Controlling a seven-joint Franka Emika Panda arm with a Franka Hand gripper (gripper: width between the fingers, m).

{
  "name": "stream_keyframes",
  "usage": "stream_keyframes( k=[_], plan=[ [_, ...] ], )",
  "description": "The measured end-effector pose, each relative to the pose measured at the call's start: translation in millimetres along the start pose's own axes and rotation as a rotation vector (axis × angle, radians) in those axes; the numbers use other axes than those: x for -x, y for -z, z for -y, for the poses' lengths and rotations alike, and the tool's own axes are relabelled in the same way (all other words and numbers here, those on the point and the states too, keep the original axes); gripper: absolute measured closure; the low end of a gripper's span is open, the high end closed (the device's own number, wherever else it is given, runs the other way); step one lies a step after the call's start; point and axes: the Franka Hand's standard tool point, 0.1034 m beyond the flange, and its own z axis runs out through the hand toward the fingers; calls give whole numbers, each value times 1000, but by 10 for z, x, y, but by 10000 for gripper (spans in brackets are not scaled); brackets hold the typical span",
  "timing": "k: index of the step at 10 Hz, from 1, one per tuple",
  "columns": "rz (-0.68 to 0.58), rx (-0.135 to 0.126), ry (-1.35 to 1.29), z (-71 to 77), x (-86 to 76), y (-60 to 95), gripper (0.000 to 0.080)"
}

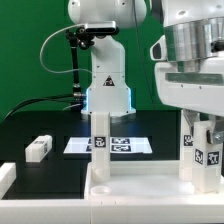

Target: Assemble desk

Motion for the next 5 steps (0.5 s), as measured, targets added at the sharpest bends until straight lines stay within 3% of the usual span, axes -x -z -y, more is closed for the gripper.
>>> stream_keyframes(
  k=[5],
  plan=[
    [11, -2, -352, -3, 13, -22, 507]
  ],
)
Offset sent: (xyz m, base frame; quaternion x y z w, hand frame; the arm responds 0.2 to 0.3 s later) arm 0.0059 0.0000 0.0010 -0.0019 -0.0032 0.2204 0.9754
